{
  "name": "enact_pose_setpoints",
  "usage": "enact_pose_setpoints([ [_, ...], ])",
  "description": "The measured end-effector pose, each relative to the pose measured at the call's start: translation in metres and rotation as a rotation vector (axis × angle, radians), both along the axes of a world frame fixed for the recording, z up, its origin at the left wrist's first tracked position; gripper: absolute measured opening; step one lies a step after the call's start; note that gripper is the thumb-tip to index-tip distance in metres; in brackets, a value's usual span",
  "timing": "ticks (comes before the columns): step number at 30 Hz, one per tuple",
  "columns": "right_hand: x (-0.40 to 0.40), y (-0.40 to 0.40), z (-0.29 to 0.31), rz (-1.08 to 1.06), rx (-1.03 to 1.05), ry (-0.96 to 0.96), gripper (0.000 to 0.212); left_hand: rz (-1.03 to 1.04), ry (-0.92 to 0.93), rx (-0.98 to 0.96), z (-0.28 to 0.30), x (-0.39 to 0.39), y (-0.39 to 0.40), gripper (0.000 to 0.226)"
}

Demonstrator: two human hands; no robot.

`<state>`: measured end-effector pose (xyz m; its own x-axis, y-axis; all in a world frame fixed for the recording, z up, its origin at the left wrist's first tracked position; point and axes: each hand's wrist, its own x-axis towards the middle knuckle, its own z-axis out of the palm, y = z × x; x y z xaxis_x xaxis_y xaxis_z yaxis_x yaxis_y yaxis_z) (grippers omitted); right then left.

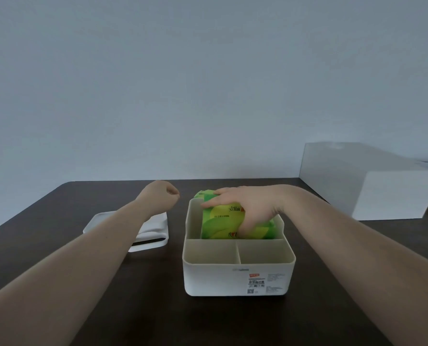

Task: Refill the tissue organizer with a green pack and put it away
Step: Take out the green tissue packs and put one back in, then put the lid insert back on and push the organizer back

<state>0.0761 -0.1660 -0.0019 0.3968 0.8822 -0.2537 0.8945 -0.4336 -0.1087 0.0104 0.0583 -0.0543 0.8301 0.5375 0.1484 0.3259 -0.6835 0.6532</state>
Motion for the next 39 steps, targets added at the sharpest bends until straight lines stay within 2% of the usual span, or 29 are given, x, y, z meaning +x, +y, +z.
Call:
enact_pose_setpoints([
  [5, -0.009, -0.001, 0.003, -0.087, 0.108, 0.017, 0.066, -0.009, 0.029, 0.025, 0.001, -0.024, 0.011, 0.025],
  [9, -0.024, 0.012, 0.010, -0.188, 0.471, 0.059, 0.036, 0.082, 0.033, 0.073, 0.004, -0.049, 0.030, 0.024],
  [12, -0.039, 0.041, 0.010, -0.234, 0.668, 0.072, 0.025, 0.203, 0.059, 0.099, 0.001, -0.073, 0.050, 0.023],
  [17, -0.068, 0.097, -0.005, -0.233, 0.532, 0.115, 0.035, 0.305, 0.151, 0.108, -0.022, -0.103, 0.083, 0.030],
  [21, -0.081, 0.134, -0.016, -0.278, 0.368, 0.141, 0.047, 0.330, 0.132, -0.043, -0.039, -0.110, 0.094, 0.030],
  [25, -0.083, 0.163, -0.025, -0.298, 0.141, 0.126, 0.047, 0.345, 0.091, -0.126, -0.053, -0.109, 0.106, 0.043],
  [29, -0.074, 0.183, -0.035, -0.361, -0.045, 0.068, 0.048, 0.361, 0.062, -0.200, -0.056, -0.110, 0.110, 0.023],
  [33, -0.069, 0.190, -0.041, -0.454, -0.022, 0.157, 0.056, 0.373, -0.006, -0.300, -0.059, -0.109, 0.116, 0.034],
  [39, -0.067, 0.191, -0.044, -0.558, 0.121, 0.286, 0.050, 0.395, -0.053, -0.358, -0.058, -0.113, 0.115, 0.022],
])
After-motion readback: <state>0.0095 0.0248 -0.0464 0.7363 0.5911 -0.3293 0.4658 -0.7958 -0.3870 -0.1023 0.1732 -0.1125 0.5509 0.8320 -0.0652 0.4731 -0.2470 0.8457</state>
